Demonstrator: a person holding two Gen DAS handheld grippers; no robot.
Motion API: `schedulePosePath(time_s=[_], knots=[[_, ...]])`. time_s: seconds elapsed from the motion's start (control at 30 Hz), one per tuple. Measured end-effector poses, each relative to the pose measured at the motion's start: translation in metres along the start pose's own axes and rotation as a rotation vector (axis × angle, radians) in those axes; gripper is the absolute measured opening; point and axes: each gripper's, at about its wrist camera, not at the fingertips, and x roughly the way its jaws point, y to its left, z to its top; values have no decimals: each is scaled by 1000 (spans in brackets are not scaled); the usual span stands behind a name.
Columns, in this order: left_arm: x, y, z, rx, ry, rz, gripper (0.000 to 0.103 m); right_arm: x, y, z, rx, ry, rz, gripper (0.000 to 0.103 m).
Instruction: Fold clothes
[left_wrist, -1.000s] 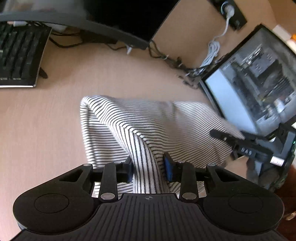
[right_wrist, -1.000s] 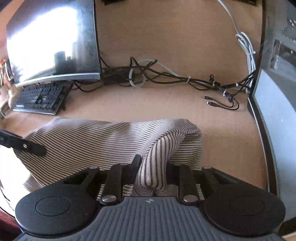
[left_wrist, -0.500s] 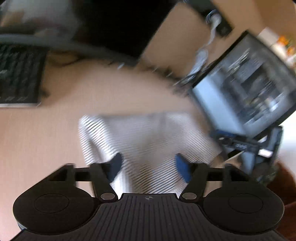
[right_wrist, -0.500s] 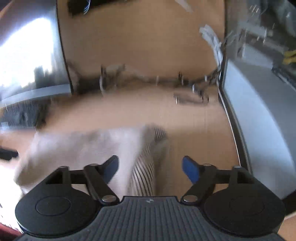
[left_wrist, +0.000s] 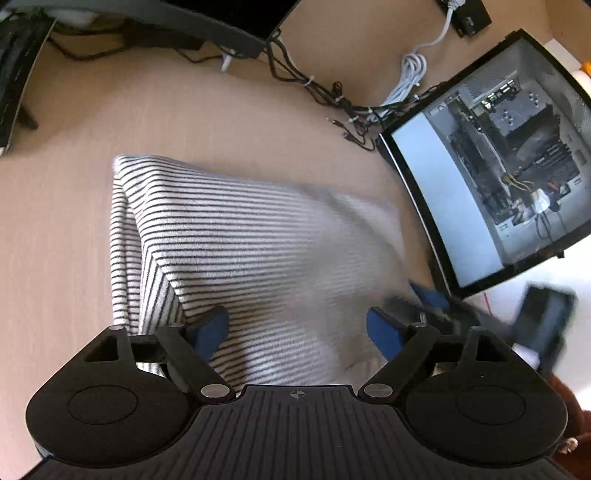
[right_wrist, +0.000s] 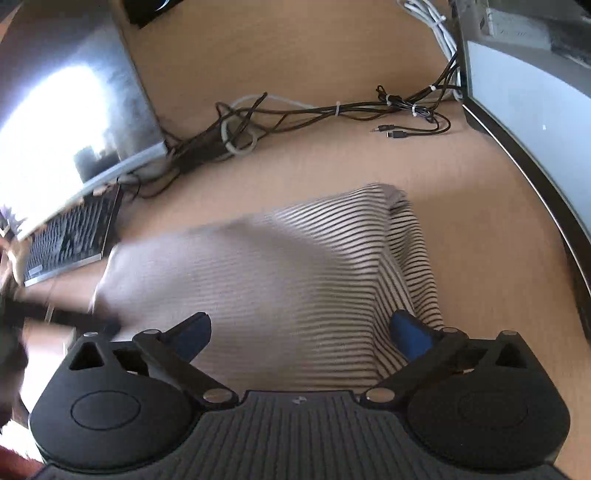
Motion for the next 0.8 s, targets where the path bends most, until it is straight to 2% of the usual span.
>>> schedulePosePath(time_s=[0.13,0.27,0.33,0.47,0.5,0.6,0.73,0.8], knots=[[23,-8,28,49,-47,34,99,2,22,-6,-75,49,-57,103],[40,-17,48,97,-66,71,100,-10,24,3,-78,97,-28,103],[41,-20,53,83,-57,68,100,-22,19,13,-64,70,-31,103],[24,-32,53,94,-92,-1,100,-31,9,35,-102,-23,-81,103],[19,-37,55,106,-117,-43,100,-32,7,41,-117,-46,-95,103],[18,-50,69,136,-184,-97,101,-17,5,57,-163,-93,-124,103],[49,-39,91,64,-184,-67,101,10,-5,67,-93,-83,-22,103],[67,-24,93,24,-158,0,101,27,-13,63,-54,-36,1,103]])
